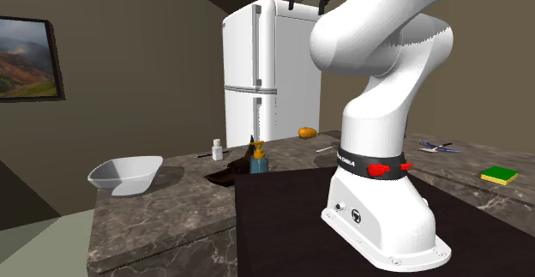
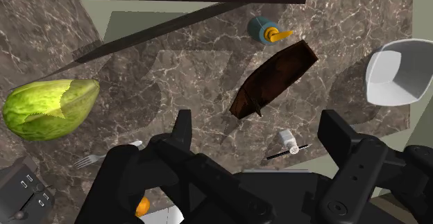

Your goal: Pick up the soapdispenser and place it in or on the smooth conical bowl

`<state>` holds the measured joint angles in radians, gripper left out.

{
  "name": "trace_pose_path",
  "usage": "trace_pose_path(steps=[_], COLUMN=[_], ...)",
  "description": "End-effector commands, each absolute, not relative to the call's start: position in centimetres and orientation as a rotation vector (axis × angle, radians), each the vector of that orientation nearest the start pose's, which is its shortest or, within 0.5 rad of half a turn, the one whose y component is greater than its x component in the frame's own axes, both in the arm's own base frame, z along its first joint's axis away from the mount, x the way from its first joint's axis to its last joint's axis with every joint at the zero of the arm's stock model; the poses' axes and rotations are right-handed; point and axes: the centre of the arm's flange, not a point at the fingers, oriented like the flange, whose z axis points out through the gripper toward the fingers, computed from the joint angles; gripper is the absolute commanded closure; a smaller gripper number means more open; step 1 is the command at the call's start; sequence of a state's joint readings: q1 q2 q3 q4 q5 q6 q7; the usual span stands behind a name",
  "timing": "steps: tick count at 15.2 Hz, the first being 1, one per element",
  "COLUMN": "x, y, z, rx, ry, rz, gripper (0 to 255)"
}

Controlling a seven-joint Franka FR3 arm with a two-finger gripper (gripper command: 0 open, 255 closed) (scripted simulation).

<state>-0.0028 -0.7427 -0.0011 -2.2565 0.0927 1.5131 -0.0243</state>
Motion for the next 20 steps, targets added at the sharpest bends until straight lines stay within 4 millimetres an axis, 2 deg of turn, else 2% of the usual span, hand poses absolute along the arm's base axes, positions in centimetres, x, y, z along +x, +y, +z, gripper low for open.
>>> trace_pose_path(steps=[1, 20], x=[31.4, 36.1], y=[0.9, 10.9], z=[61.9, 38.5], rx=[-3.048, -3.120], ry=[-0.040, 0.067], rz=[-0.001, 0.208], gripper=[0, 0])
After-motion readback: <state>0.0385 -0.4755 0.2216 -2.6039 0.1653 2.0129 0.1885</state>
